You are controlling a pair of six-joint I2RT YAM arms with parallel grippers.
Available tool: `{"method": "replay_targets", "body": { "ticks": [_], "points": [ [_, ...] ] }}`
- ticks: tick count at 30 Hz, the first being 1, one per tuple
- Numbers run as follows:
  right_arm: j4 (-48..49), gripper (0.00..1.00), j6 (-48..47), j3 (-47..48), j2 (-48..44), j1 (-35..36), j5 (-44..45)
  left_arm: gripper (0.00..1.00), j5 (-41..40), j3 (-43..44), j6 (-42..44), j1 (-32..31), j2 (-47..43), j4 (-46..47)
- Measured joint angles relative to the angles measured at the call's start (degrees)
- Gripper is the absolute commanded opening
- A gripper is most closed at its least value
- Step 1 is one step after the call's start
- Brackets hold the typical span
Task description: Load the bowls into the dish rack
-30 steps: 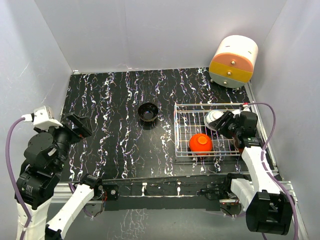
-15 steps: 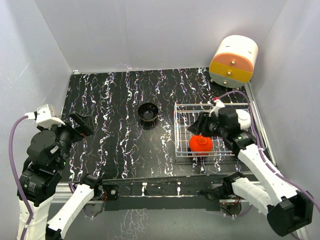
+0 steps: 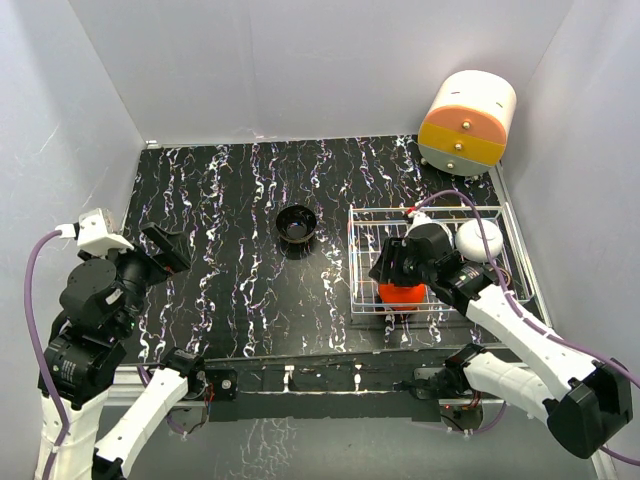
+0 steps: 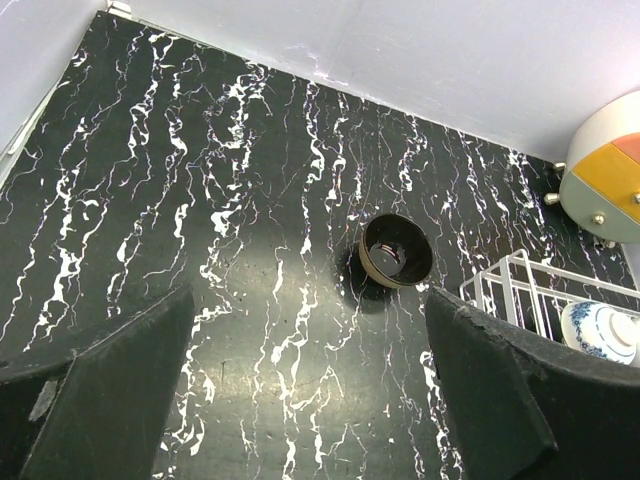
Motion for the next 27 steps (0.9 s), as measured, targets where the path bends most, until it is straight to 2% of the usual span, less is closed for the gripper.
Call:
{"method": "replay_targets", "body": {
  "ticks": [12,27],
  "points": [
    [-2.47,0.52,0.74,-1.49,1.73,0.07,6.54,0.97,-0.72,-0.11,0.22,0.0,-1.62,-0.7],
    [-9.38,0.51,7.39,-1.49,2.25,-1.36,29.2,0.97,-1.55,-0.04,0.98,0.0,-3.5,-2.23]
  ]
}}
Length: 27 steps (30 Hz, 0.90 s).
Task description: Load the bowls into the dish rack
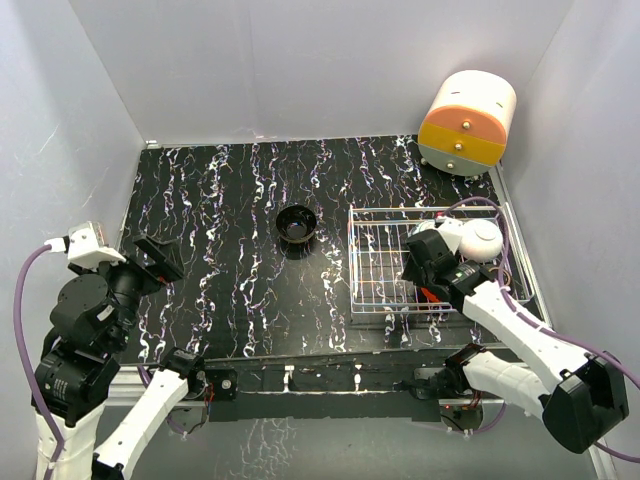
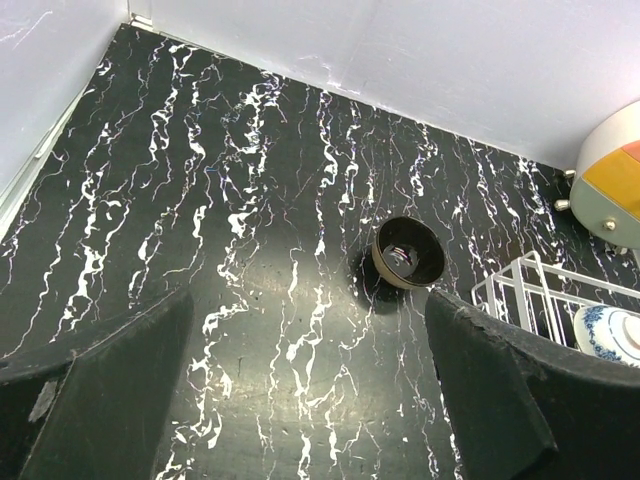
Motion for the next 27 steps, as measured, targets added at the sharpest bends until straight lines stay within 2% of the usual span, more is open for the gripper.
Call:
{"method": "replay_targets", "body": {
  "ticks": [3,5,8,15,22,27],
  "points": [
    [0.33,0.54,1.29,0.0,-0.15,-0.9,2.01,0.97,-0.04,0.15,0.35,0.0,-0.02,-0.26],
    [0.52,0.61,1.9,0.0,-0.55,-0.9,3.1,0.97,-0.17,0.22,0.57,0.0,-0.07,-0.39],
    [0.87,0.64,1.73,0.09,-1.84,-0.92,4.13,0.97,-0.42,0.22,0.74,0.0,-0.17,-0.48],
    [2.03,0.65,-1.6,5.2,-1.46,1.2,-2.99,0.97,-0.7,0.22,0.74,0.0,-0.28,-0.55],
    [10.36,0.65,-6.99,19.67,9.25,15.28,-4.46,0.97,-1.14,0.24,0.74,0.0,-0.26,-0.46],
    [18.29,0.65,-13.77,29.0,22.23,18.34,-10.82,0.97,-1.57,0.72,0.74,0.0,-0.24,-0.55]
  ]
}}
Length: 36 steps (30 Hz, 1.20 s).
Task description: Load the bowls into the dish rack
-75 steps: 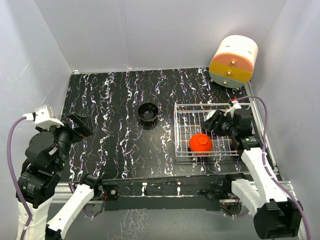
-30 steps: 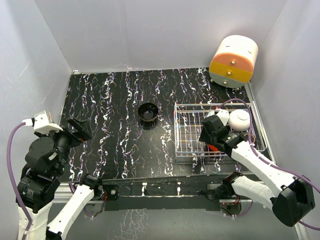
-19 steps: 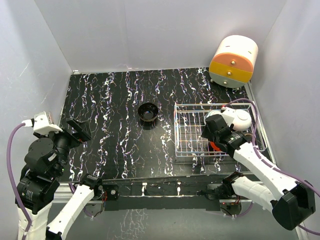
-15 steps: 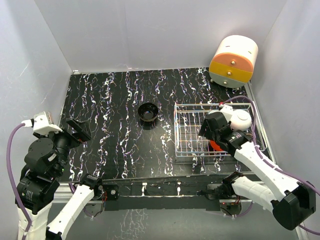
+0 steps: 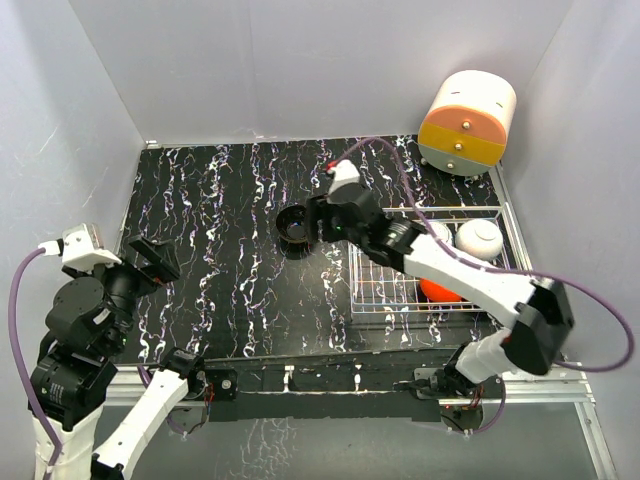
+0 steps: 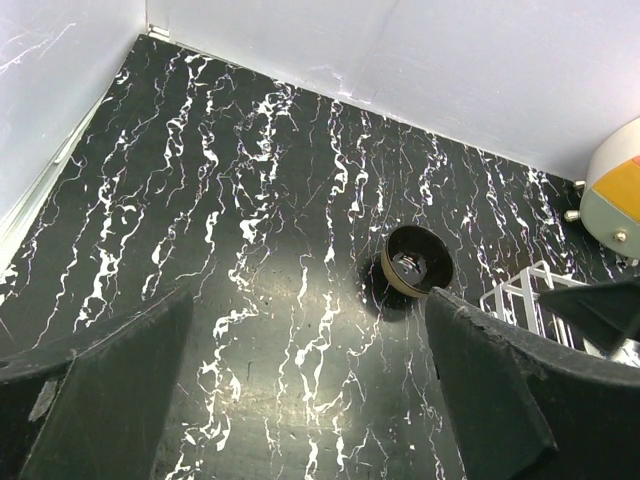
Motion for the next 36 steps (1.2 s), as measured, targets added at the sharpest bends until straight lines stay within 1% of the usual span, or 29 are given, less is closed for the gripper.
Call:
{"method": "replay_targets", "body": {
  "ticks": [5,9,13,19,24,25,27,28,33,34,36],
  "points": [
    [4.96,0.65,-5.79,6.75,13.07,0.37,-5.46,0.97,-0.9,1.07,0.04,0.0,0.0,-0.63],
    [5.42,0.65,-9.86,13.73,23.3,0.37,-9.44,0.97,-1.44,2.1,0.04,0.0,0.0,-1.07],
    [5.6,0.65,-13.64,18.86,31.58,0.37,-10.84,0.97,-1.81,2.19,0.04,0.0,-0.02,-1.33],
    [5.31,0.61,-17.49,21.11,39.26,0.39,-8.5,0.97,-2.34,2.05,0.02,0.0,-0.26,-1.97],
    [5.38,0.59,-19.63,21.11,41.09,0.39,-6.21,0.97,-2.58,2.05,0.02,0.0,-0.42,-2.14],
    [5.44,0.57,-20.0,21.11,41.13,0.39,-5.95,0.97,-2.6,2.05,0.02,0.0,-0.44,-2.14],
    [5.6,0.45,-20.55,21.24,41.29,0.39,-5.4,0.97,-2.71,2.05,0.02,0.0,-0.55,-2.19],
    [5.73,0.42,-20.79,21.38,41.46,0.39,-5.09,0.97,-2.75,2.05,0.02,0.0,-0.61,-2.21],
    [6.88,0.39,-21.4,21.46,43.01,0.61,-4.52,0.97,-2.91,2.05,0.0,0.0,-0.87,-2.43],
    [6.88,0.37,-21.51,21.46,43.39,0.63,-4.46,0.97,-2.95,2.05,0.0,0.0,-0.9,-2.45],
    [7.21,0.28,-21.59,21.46,43.82,0.66,-4.42,0.97,-2.95,2.08,0.0,0.0,-0.9,-2.49]
  ]
}}
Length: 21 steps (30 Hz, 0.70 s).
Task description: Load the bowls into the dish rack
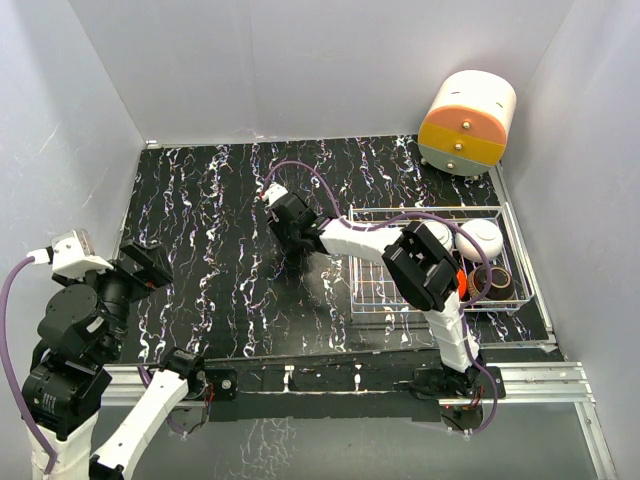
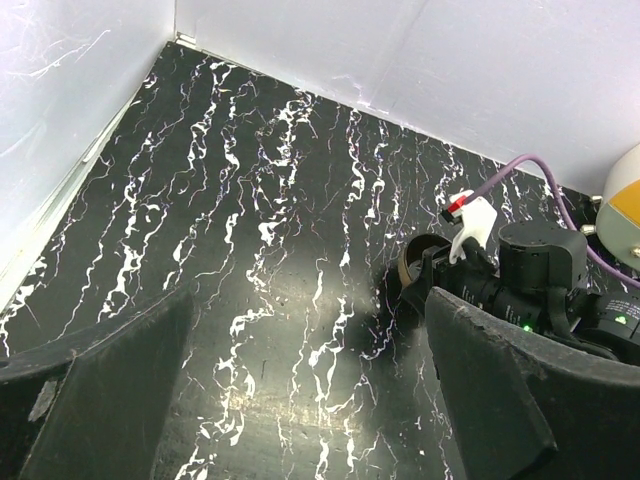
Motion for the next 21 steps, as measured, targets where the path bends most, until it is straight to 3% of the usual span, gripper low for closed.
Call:
{"method": "replay_targets", "body": {
  "ticks": [3,7,11,16,21],
  "points": [
    [0.61,0.09,-0.22,0.0,0.07,0.0,0.04,0.97,-0.02,0.0,0.0,0.0,0.0,-0.42],
    [2.05,0.08,-1.07,-0.15,-0.74,0.0,0.9,0.97,-0.02,0.02,0.0,0.0,0.0,-0.83],
    [3.48,0.08,0.46,-3.76,-4.04,-0.48,-4.63,0.97,0.0,0.2,0.0,0.0,0.02,-1.09],
    [8.09,0.08,6.86,-14.25,-14.53,-0.04,-15.85,0.97,0.02,1.33,0.0,0.0,0.04,-1.18],
    [17.35,0.08,14.88,-26.23,-31.06,0.28,-24.63,0.97,0.02,2.14,0.0,0.0,0.07,-1.2]
  ]
}}
